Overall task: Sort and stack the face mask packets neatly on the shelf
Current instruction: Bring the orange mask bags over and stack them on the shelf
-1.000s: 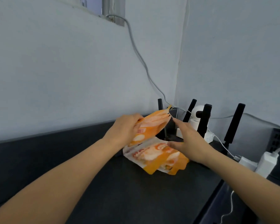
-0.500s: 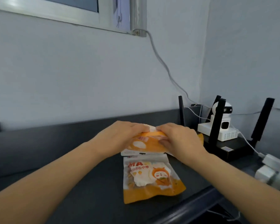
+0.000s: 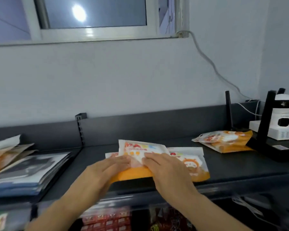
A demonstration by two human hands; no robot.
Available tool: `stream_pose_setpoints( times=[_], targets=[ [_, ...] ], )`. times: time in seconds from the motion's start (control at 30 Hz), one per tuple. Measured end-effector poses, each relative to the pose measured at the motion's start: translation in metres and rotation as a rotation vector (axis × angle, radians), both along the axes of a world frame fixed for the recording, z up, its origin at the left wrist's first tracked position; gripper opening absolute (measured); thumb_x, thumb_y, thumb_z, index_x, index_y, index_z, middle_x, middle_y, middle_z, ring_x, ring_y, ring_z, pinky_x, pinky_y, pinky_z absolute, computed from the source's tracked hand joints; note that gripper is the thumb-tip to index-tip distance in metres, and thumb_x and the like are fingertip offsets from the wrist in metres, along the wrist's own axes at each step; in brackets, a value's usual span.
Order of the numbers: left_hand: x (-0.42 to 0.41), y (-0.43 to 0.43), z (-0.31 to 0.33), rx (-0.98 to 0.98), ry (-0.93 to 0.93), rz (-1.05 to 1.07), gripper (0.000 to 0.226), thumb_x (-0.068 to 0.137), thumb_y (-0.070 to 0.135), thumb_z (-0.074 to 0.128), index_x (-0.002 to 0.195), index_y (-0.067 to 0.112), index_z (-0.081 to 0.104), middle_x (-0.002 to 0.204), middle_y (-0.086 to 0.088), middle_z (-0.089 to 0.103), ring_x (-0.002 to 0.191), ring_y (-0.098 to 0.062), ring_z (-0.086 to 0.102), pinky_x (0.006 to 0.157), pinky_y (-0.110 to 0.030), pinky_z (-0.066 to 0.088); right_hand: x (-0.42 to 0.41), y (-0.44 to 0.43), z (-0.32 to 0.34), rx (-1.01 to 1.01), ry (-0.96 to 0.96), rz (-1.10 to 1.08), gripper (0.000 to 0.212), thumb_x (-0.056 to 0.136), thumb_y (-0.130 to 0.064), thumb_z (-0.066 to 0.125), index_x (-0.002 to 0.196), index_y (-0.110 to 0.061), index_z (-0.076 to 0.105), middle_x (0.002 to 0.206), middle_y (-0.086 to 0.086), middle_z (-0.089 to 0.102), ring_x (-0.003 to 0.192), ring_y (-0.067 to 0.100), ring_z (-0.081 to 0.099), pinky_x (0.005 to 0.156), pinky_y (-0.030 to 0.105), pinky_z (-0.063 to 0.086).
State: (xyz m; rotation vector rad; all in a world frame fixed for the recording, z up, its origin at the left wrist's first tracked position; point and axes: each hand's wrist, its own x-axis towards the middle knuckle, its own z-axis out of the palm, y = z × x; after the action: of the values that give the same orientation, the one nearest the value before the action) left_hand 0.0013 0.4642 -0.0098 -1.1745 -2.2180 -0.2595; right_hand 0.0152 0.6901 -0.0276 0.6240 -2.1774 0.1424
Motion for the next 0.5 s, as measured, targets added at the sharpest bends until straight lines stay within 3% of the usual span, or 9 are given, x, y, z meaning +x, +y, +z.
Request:
stream_pose_setpoints(
  times=[0.13, 0.23, 0.33, 0.4, 0.47, 0.5],
  targets=[
    [0.015, -0.017, -0.033, 0.126, -0.101, 0.066, 0.044, 0.081, 0.025, 0.066, 0.122, 0.032, 0.052, 0.134, 0.020, 0.049, 0.133, -0.001, 0.038, 0.109, -0.016, 0.030, 0.014, -0.018, -0.026, -0.039, -0.035, 0.025, 0.058, 0.038, -0.009, 0.088, 0.093, -0.024, 0.075, 0.098, -0.008, 0.073, 0.083, 0.010, 0.069, 0.061, 0.022, 0.054],
    [0.015, -0.021, -0.050, 0.198, -0.176, 0.090, 0.055, 0.078, 0.010, 0.072, 0.121, 0.037, 0.051, 0.140, 0.032, 0.037, 0.138, 0.000, 0.028, 0.112, -0.014, 0.022, 0.017, -0.024, -0.034, -0.030, -0.063, -0.001, 0.063, 0.034, -0.006, 0.088, 0.093, -0.023, 0.075, 0.099, -0.007, 0.073, 0.080, 0.012, 0.069, 0.058, 0.020, 0.052],
    [0.014, -0.023, -0.061, 0.257, -0.238, 0.111, 0.057, 0.079, 0.010, 0.071, 0.122, 0.041, 0.049, 0.142, 0.035, 0.032, 0.140, 0.001, 0.025, 0.113, -0.023, 0.027, 0.017, -0.031, -0.039, -0.045, -0.109, -0.055, 0.067, 0.030, -0.007, 0.090, 0.093, -0.024, 0.075, 0.100, -0.008, 0.073, 0.079, 0.012, 0.070, 0.055, 0.021, 0.053],
    [0.017, -0.023, -0.062, 0.283, -0.349, 0.108, 0.048, 0.079, 0.035, 0.071, 0.122, 0.041, 0.051, 0.146, 0.028, 0.030, 0.142, 0.001, 0.018, 0.114, -0.032, 0.030, 0.018, -0.035, -0.042, -0.081, -0.119, -0.075, 0.067, 0.031, -0.007, 0.090, 0.094, -0.025, 0.075, 0.101, -0.010, 0.072, 0.081, 0.011, 0.070, 0.056, 0.022, 0.054],
    [0.026, -0.022, -0.057, 0.288, -0.511, 0.133, 0.063, 0.071, 0.071, 0.058, 0.126, 0.040, 0.050, 0.152, 0.024, 0.021, 0.143, 0.002, 0.010, 0.114, -0.033, 0.028, 0.018, -0.038, -0.047, -0.116, -0.099, -0.073, 0.066, 0.035, -0.002, 0.089, 0.095, -0.024, 0.075, 0.104, -0.009, 0.072, 0.082, 0.013, 0.070, 0.057, 0.023, 0.054],
    [0.030, -0.020, -0.053, 0.314, -0.578, 0.156, 0.067, 0.070, 0.078, 0.049, 0.126, 0.041, 0.050, 0.154, 0.022, 0.015, 0.143, 0.002, 0.009, 0.113, -0.031, 0.028, 0.018, -0.040, -0.049, -0.131, -0.078, -0.064, 0.064, 0.038, 0.000, 0.088, 0.096, -0.022, 0.075, 0.105, -0.008, 0.072, 0.083, 0.014, 0.070, 0.057, 0.025, 0.054]
  ],
)
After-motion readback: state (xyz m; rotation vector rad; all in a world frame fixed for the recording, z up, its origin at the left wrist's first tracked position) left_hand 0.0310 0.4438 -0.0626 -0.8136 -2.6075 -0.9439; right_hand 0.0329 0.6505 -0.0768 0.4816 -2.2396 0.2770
